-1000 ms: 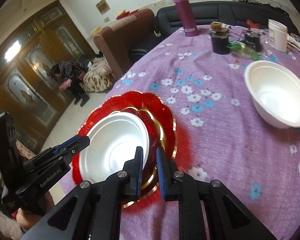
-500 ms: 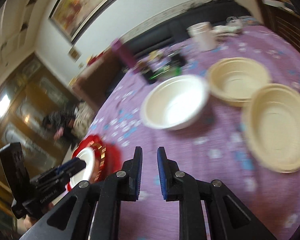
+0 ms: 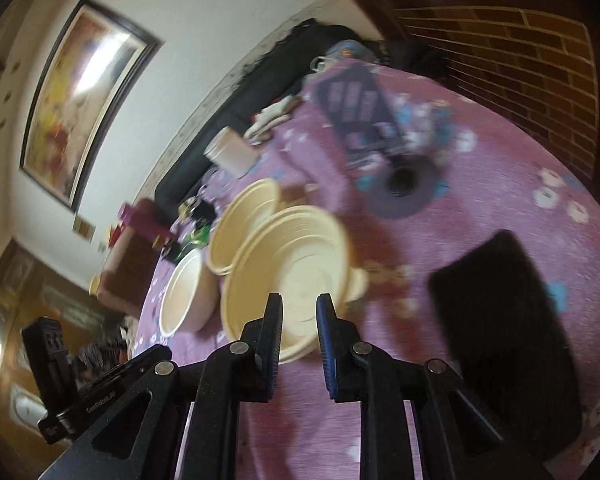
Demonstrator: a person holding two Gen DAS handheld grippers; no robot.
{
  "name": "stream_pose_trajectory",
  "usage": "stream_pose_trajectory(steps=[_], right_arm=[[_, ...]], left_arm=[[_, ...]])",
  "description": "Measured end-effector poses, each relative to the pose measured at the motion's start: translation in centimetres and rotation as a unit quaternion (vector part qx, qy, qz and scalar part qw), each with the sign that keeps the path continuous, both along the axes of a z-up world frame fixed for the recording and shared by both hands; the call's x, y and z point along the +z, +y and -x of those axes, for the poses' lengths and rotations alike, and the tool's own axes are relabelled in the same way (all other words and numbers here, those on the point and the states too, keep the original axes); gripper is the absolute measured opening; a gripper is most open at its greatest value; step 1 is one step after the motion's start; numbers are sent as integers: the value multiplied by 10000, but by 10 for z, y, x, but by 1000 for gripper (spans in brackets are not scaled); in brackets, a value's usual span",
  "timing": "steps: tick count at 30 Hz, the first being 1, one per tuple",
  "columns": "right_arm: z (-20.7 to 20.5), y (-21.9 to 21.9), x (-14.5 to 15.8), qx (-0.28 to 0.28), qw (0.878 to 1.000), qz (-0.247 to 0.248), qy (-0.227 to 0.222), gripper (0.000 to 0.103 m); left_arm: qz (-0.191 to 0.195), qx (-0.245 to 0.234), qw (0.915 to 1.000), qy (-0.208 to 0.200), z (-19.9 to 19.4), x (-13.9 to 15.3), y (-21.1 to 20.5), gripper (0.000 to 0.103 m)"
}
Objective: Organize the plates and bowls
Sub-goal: 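Move both tools to the beige plastic bowl and grip its rim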
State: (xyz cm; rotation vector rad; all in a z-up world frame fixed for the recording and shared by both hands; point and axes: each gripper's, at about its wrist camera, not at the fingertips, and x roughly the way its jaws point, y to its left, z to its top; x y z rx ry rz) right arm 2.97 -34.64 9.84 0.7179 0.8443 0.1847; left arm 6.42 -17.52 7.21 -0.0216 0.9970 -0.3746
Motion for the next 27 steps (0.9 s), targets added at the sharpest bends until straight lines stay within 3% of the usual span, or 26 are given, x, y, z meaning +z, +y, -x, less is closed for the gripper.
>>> stream_pose_trajectory(steps=[7,16,19,27], right_arm=[[-8,-2,-13,96,9996,-221,133,19],[-23,9,-31,257,9988,-202,360,19],[-29,14,-36,278,9988,-95,381,20],[-22,26,-24,496,9987,58,141,18]], left_arm=[[104,-124,9996,223,-33,-11,-31,29],[-110,-124,9990,417,-63,-40,-54,29],[-144,-237,9989,385,-59,-45,-59,15],[-340,-265,9991,-49,-17,-22,-42,17]])
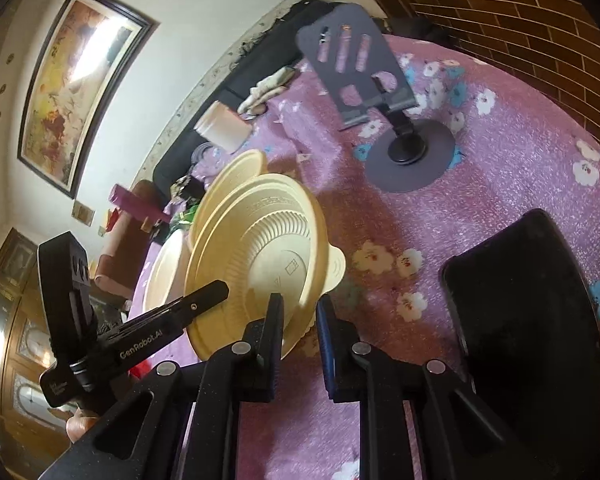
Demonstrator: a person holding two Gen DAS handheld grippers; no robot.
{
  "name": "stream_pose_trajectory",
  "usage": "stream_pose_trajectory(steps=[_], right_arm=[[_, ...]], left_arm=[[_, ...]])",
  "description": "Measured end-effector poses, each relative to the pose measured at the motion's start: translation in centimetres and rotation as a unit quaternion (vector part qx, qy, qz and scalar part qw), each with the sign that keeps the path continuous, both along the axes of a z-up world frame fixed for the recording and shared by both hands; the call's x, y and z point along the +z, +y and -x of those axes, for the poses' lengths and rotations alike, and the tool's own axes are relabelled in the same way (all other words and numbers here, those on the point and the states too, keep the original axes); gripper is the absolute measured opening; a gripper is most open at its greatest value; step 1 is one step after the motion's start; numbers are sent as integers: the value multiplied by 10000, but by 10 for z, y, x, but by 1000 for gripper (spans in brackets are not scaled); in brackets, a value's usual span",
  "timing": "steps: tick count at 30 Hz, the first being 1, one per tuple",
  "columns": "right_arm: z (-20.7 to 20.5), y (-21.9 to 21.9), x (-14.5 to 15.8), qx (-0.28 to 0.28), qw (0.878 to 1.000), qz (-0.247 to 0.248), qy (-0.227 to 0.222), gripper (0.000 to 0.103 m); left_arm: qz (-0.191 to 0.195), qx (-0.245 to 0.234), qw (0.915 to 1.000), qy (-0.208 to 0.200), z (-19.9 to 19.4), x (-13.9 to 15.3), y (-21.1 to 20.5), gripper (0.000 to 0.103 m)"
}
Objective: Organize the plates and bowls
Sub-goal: 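Move both tools to the beige plastic bowl and grip its rim, then lift the beige bowl with both tools and carry it over the plate stack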
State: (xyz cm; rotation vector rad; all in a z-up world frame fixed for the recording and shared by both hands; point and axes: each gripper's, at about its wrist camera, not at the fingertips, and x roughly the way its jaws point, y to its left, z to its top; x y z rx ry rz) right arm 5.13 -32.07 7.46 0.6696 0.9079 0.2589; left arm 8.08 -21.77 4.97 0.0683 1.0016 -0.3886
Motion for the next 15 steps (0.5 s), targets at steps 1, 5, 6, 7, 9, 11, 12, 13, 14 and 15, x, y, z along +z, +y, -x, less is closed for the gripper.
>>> stream_pose_trajectory(steps=[1,5,6,7,9,11,12,13,14,15], right_arm=[[3,5,5,114,9999,51,-45,18],[14,30,14,552,9983,126,-113,18],[17,40,15,728,9972,131,-129,18],[20,47,16,854,9962,123,-140,18],[25,67,16,1152,9932,124,-137,18],[30,90,15,1496,9885,175,-146,19],[32,103,14,1659,9858,229,-138,19],[33,112,12,1764,9838,276,-132,19],[34,124,10,1905,9810,342,-123,19],[35,135,8,2016,9786,404,-114,19]], left_arm=[[-17,27,10000,-35,8,3,6,18],[34,254,9997,-34,42,9,48,19],[62,309,9995,-12,49,8,56,20],[97,395,9992,4,60,8,71,21],[84,581,9983,-22,78,6,93,21],[54,749,9972,-19,91,1,111,22],[33,880,9961,-23,99,-2,123,22],[28,951,9955,-25,103,-4,130,22],[35,1019,9948,-16,108,-6,137,22],[61,1092,9940,3,111,-9,145,22]])
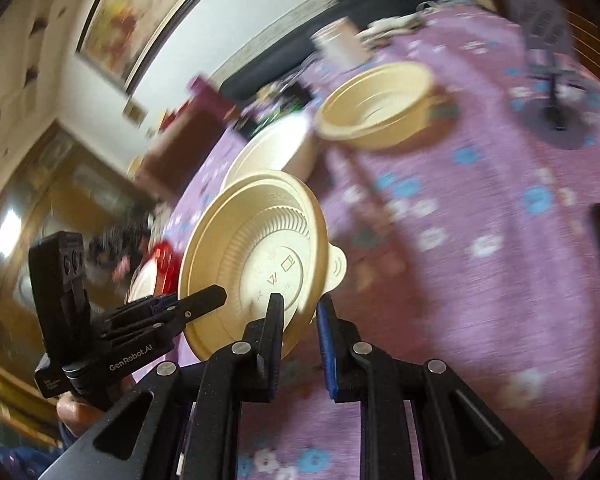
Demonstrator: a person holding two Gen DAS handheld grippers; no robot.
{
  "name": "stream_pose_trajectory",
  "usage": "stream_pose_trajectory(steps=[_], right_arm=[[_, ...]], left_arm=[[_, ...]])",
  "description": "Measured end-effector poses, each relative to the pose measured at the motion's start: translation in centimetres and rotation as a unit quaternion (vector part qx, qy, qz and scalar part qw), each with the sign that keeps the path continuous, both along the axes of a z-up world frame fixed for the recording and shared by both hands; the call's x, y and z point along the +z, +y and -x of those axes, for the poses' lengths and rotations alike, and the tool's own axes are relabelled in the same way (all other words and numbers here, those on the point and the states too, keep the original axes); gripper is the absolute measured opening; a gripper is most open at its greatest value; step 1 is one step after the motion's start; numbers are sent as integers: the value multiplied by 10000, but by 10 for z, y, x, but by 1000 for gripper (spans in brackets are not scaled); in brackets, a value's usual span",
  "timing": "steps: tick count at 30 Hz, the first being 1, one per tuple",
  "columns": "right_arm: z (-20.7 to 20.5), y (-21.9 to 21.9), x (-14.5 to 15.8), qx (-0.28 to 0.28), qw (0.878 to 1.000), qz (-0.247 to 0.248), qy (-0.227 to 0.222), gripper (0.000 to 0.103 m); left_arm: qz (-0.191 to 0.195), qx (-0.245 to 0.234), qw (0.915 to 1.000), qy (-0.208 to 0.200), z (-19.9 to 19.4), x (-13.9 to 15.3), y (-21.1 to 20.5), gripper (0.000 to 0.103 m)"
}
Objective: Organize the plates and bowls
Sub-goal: 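Lift the beige bowl with both tools and carry it over the plate stack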
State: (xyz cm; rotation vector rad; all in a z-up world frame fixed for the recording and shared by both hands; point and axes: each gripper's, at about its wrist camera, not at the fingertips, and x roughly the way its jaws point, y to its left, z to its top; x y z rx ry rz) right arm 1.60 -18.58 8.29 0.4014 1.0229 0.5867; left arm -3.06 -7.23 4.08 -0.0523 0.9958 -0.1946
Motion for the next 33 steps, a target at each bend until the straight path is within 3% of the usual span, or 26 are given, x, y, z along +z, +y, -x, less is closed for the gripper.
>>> stream_pose_trajectory(steps=[6,9,11,14,16,18,21,33], right_arm=[[-3,30,-8,200,9994,284,34,19],[-4,34,-4,82,9984,548,-144,20],[-2,33,-3,1,9976,651,-225,26],[-4,31,-4,-34,9975,670,-203,26],[-3,31,-7,-53,9976,674,-147,26],[-2,32,-7,-63,9977,665,-149,26],[0,33,-8,-167,9972,702,-194,26],[4,44,3,-198,9972,639,-336,26]], left_arm=[[90,137,9999,-31,6,-7,16,26],[-19,178,9997,-174,3,-5,17,36],[8,189,9995,-245,1,-5,20,37],[27,218,9993,-298,-4,-6,21,37],[-75,249,9989,-402,-5,-8,18,33],[-136,220,9985,-484,-4,-8,12,17],[-356,213,9969,-673,1,-5,3,17],[-531,410,9917,-1093,15,10,14,17]])
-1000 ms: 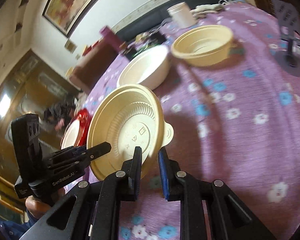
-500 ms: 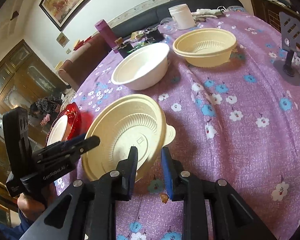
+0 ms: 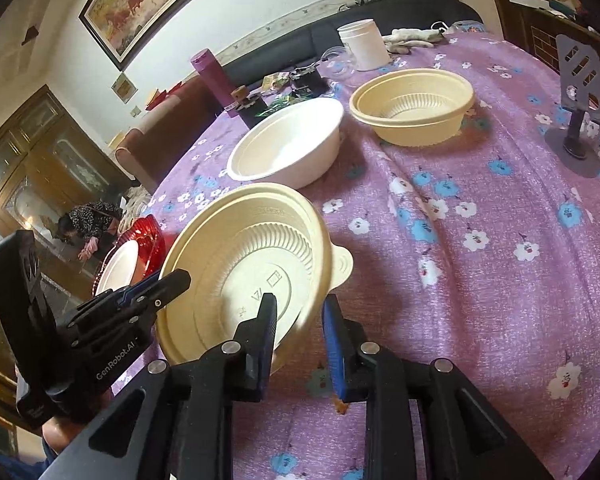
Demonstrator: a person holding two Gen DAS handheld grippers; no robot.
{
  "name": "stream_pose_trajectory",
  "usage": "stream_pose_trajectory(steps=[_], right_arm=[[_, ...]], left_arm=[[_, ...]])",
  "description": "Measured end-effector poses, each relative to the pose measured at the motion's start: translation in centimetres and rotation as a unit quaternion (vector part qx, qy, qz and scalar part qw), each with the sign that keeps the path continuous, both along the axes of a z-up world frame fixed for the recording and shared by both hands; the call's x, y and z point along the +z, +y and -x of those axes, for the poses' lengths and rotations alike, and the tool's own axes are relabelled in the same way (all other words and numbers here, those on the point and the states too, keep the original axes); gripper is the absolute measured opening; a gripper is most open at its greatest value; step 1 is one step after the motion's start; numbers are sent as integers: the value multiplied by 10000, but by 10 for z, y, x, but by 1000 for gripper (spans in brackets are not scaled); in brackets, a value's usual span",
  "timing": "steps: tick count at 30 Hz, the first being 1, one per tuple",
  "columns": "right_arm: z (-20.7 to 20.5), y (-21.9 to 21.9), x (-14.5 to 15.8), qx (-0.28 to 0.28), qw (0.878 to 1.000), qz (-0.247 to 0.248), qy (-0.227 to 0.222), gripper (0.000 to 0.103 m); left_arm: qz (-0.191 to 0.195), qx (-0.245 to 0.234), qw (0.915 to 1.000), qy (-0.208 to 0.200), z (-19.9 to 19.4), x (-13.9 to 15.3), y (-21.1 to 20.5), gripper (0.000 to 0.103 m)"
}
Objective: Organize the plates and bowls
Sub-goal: 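Lift the beige bowl with both tools and carry it over the plate stack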
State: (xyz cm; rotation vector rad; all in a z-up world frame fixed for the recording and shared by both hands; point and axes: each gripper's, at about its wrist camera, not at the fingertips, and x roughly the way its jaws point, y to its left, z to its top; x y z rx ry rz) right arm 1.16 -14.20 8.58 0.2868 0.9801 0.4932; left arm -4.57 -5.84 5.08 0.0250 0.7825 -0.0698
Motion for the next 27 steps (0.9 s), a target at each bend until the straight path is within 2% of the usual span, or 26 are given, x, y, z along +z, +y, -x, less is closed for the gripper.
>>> stream_pose_trajectory(steps=[12,18,27], right_arm=[[-1,29,18,148,9997,24,-199,26],[-3,45,32,279,9992,-37,-285,26],[-11,96,55,769,9959,-397,-271,26]], left_arm=[[35,237,9994,-235,12,9,26,17],[116,421,9981,-423,21,24,45,18],[146,941,9924,-782,47,52,100,23]])
